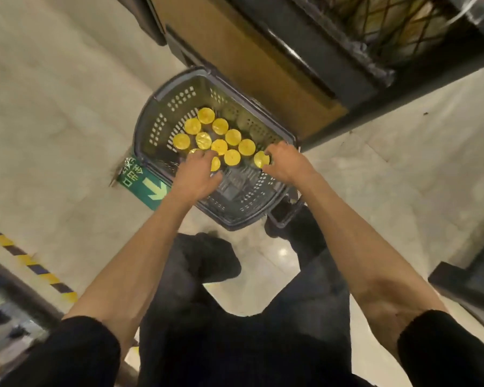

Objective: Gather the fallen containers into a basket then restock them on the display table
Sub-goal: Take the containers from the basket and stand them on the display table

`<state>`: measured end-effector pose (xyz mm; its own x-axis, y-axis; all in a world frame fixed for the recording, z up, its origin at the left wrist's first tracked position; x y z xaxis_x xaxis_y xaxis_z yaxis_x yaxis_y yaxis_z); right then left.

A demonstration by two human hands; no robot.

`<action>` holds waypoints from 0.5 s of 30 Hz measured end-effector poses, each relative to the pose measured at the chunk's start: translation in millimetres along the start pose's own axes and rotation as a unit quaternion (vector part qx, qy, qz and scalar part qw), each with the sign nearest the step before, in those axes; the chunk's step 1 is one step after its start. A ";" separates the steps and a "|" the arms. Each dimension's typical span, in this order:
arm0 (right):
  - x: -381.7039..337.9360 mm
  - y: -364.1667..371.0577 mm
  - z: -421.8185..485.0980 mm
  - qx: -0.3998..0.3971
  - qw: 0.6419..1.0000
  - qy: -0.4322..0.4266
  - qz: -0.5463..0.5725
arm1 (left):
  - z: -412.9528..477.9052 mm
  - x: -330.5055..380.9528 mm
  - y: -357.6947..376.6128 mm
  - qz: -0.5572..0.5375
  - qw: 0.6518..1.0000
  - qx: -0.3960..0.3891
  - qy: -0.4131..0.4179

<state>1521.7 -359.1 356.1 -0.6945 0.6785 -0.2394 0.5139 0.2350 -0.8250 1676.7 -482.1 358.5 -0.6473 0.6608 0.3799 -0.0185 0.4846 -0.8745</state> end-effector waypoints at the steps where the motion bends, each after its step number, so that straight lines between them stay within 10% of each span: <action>1: 2.3 13.1 12.7 -0.002 1.000 0.005 -0.004 | 11.6 -7.5 14.1 0.004 1.000 -0.006 0.003; 15: 59.0 183.9 145.9 0.011 0.993 0.115 -0.008 | 133.8 -80.0 219.1 0.020 0.995 -0.078 0.050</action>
<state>1501.8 -377.3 115.6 -0.5681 0.8163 -0.1043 0.4907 0.2343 -0.8393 1622.5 -505.5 96.2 -0.5659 0.7315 0.3803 0.1297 0.5345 -0.8351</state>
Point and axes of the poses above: each hand's wrist, its own z-axis towards the middle knuckle, its own y-axis out of the palm, x = y × z, the point moved 9 cm from there along z, towards the middle knuckle, and after that the axes turned 13 degrees about x, right-handed, at the moved point
